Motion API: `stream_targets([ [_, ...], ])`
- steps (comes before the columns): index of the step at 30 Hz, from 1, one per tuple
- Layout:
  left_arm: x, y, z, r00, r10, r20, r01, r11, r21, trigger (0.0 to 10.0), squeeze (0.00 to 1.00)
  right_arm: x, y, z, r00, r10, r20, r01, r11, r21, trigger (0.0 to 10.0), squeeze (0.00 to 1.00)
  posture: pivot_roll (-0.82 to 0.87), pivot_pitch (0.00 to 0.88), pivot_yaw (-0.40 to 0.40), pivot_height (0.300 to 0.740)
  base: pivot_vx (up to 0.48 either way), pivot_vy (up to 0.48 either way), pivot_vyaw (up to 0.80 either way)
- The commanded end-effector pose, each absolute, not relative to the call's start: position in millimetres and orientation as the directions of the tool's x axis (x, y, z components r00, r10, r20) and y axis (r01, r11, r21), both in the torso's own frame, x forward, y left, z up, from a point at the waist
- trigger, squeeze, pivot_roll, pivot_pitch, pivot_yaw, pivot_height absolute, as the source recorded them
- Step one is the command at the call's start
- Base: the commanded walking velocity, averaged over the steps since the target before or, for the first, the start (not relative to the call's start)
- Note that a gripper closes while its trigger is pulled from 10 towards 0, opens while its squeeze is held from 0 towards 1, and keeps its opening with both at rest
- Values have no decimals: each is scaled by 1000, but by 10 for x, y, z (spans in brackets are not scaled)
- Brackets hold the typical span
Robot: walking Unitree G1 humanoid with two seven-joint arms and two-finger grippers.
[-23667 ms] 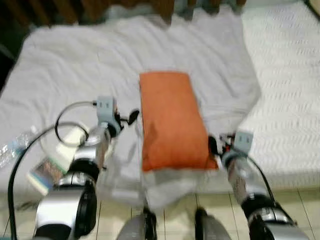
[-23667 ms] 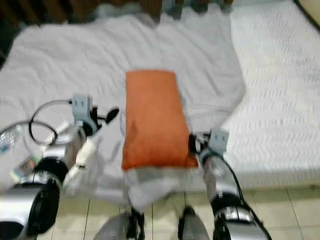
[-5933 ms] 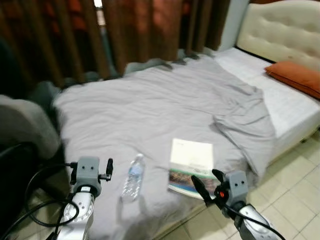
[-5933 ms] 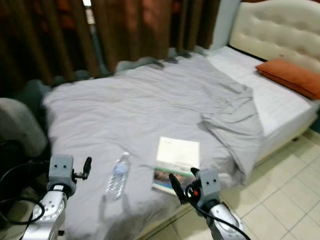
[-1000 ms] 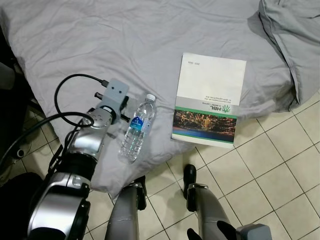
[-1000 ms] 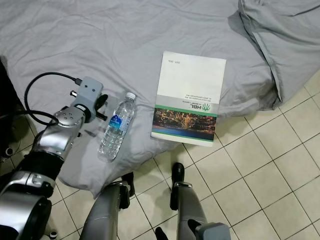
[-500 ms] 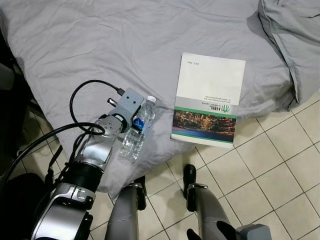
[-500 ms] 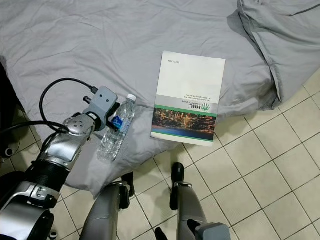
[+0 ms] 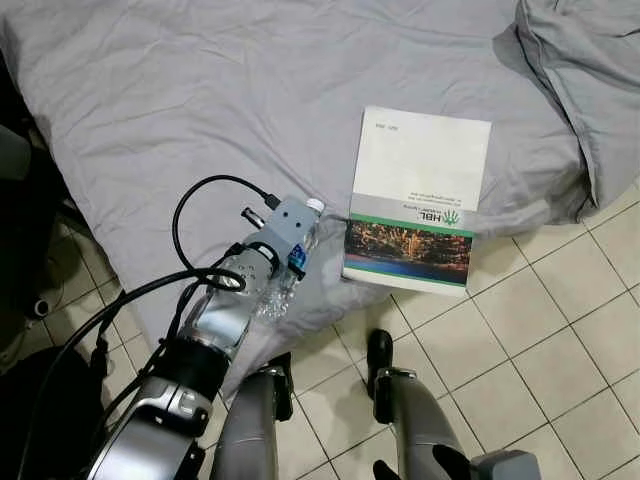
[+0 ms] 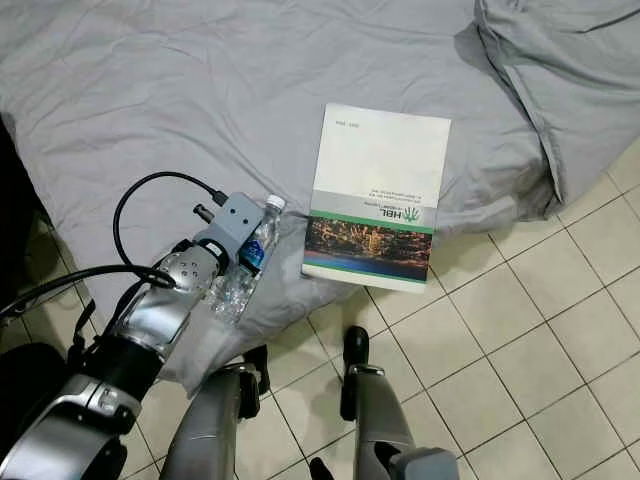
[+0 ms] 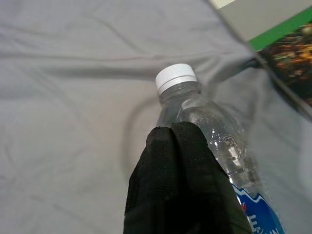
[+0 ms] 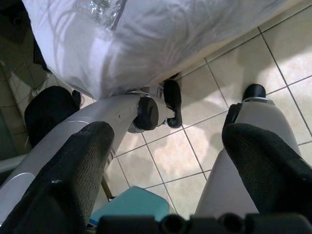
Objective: Clean up the room
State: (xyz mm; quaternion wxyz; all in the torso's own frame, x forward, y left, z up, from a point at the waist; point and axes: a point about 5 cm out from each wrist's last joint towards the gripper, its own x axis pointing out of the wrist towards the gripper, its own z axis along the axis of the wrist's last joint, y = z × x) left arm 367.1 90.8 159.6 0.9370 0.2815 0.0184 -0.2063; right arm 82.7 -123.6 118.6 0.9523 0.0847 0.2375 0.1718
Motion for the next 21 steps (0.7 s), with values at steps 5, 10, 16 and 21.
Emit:
stream_targets([
  [5,3436,854,1207,853,-437,-285,518,651,555,10000,0,720,-1180,1092,785,392,-479,-281,915,289,10000,0,-139,799,128,740,0,0,0],
  [10,3444,904,1325,864,-441,-245,454,470,757,10000,0,692,-1174,1078,770,409,-490,-296,909,293,10000,0,-137,798,127,740,0,0,0],
  [16,3337,842,1320,825,-505,-255,459,336,822,10000,0,670,-1165,1065,764,413,-496,-298,907,296,10000,0,-131,798,130,740,0,0,0],
  [21,3313,932,1139,828,-470,-307,496,357,791,1529,0,665,-1156,1068,762,415,-497,-299,907,297,10000,0,-134,803,131,740,0,0,0],
])
